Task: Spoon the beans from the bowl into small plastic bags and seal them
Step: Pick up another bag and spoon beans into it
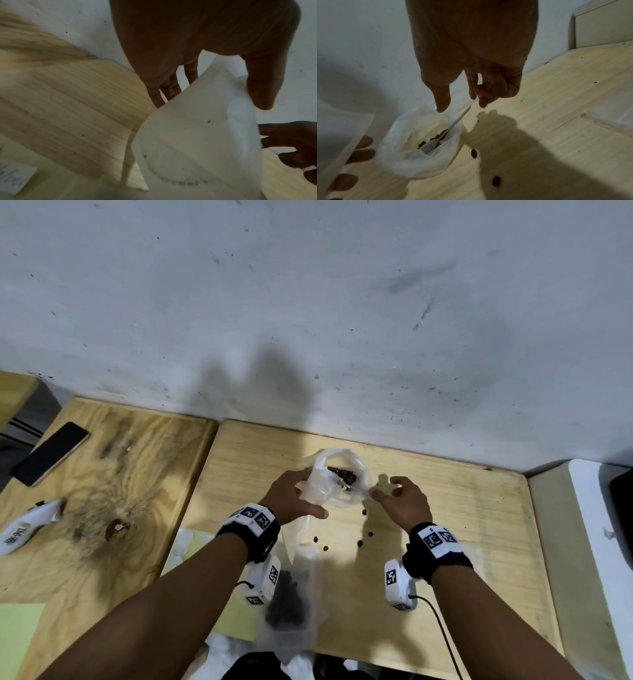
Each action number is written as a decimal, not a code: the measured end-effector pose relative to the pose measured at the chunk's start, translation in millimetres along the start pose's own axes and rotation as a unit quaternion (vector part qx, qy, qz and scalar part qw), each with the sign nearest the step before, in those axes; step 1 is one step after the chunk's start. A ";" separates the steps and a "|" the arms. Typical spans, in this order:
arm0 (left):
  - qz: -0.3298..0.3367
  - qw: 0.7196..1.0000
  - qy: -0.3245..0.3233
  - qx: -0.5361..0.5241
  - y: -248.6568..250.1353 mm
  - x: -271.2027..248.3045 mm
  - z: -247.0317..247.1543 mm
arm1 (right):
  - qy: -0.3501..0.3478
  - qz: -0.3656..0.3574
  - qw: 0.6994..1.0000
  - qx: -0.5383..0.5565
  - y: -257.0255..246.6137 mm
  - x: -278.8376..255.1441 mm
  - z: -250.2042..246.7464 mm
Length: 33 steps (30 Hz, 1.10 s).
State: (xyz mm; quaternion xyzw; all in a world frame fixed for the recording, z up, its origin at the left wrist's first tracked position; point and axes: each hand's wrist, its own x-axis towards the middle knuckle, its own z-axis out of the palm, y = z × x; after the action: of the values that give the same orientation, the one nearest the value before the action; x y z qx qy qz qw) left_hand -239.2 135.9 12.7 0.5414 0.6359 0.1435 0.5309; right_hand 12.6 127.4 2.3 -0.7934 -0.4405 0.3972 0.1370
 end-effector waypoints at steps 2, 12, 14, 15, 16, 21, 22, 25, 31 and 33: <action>-0.007 1.000 -0.012 0.006 2.7 6.2 2.5 | -0.049 0.017 0.998 -0.039 0.0 7.4 3.4; -0.033 0.995 -0.059 0.070 10.4 29.8 11.1 | 0.028 -0.099 0.990 0.096 -5.0 18.2 13.4; -0.027 0.997 -0.037 0.065 7.8 29.0 11.4 | 0.070 -0.135 0.982 0.115 -6.7 13.2 13.4; -0.013 0.998 -0.021 0.065 6.5 27.8 11.3 | 0.101 -0.147 0.978 0.109 -6.0 11.5 12.8; 0.008 0.998 -0.002 0.068 4.4 26.8 10.8 | 0.132 -0.152 0.974 0.098 -4.8 10.4 12.1; 0.136 0.982 0.056 0.115 -6.0 19.3 10.6 | 0.190 -0.167 0.966 0.048 -6.8 2.4 13.0; 0.151 0.979 0.062 0.123 -9.0 18.4 12.0 | 0.194 -0.172 0.965 0.044 -8.4 0.3 14.7; 0.184 0.969 0.077 0.144 -13.1 13.8 15.5 | 0.208 -0.174 0.962 0.024 -11.3 -4.5 22.0; 0.193 0.965 0.088 0.153 -17.3 8.2 18.3 | 0.220 -0.151 0.964 0.004 -14.2 -10.1 33.6; 0.186 0.968 0.089 0.145 -17.9 7.5 18.5 | 0.226 -0.135 0.964 0.034 -15.6 -11.4 35.7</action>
State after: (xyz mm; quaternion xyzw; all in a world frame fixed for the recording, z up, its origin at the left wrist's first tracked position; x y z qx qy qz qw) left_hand -232.3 128.2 -12.1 0.7064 0.5831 0.1935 0.3515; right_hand -26.8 122.5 -6.1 -0.7903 -0.4875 0.2000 0.3126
